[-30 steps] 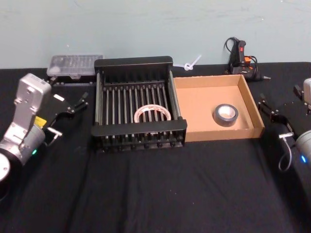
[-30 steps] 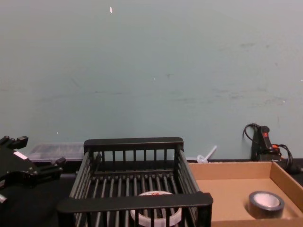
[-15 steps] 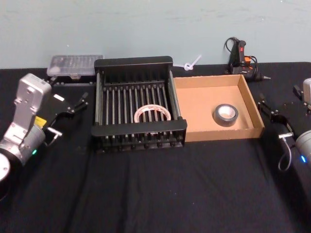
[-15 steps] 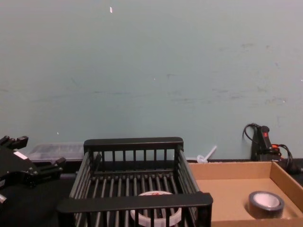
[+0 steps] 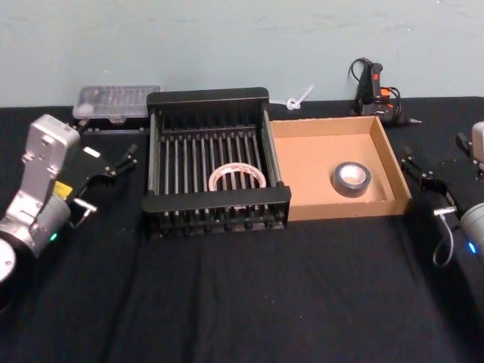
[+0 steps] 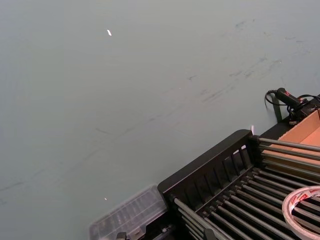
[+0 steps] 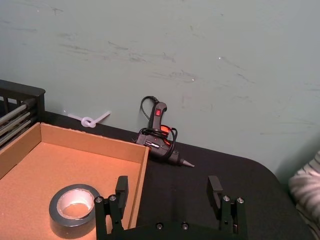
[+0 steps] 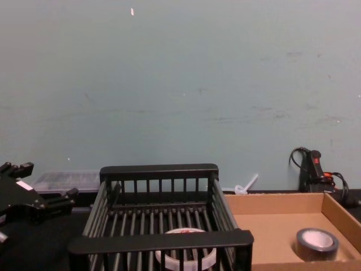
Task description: Pick up the white tape and place it into the black box , Pick up the silver tape and place it into the brown box.
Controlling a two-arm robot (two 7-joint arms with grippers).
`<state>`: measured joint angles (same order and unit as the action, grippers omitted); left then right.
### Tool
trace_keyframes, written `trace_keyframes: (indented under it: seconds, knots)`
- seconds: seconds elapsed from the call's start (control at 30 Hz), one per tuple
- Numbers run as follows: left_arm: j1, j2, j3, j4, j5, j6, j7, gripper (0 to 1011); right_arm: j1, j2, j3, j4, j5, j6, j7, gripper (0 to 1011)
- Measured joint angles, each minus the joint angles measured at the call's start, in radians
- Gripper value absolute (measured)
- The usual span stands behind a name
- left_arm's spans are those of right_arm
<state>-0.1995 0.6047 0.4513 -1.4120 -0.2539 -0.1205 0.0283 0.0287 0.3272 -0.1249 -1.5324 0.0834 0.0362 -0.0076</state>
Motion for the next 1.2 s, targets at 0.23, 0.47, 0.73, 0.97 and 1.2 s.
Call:
trace_keyframes:
  seconds: [0.23, 0.47, 0.73, 0.97, 1.2]
  knots:
    - [0.0, 0.0, 0.0, 0.0, 0.0, 0.0, 0.0, 1001, 0.0, 0.0, 0.0, 0.0, 0.0, 0.0, 0.0, 1002]
    - [0.0, 0.0, 0.0, 0.0, 0.0, 0.0, 0.0, 1001, 0.0, 0.0, 0.0, 0.0, 0.0, 0.0, 0.0, 1002]
    - [0.0, 0.0, 0.0, 0.0, 0.0, 0.0, 0.0, 1001, 0.0, 0.0, 0.0, 0.0, 0.0, 0.0, 0.0, 1002]
    - [0.0, 0.0, 0.0, 0.0, 0.0, 0.0, 0.0, 1001, 0.0, 0.0, 0.0, 0.0, 0.0, 0.0, 0.0, 1002]
    - [0.0, 0.0, 0.0, 0.0, 0.0, 0.0, 0.0, 1001, 0.0, 0.0, 0.0, 0.0, 0.0, 0.0, 0.0, 1002]
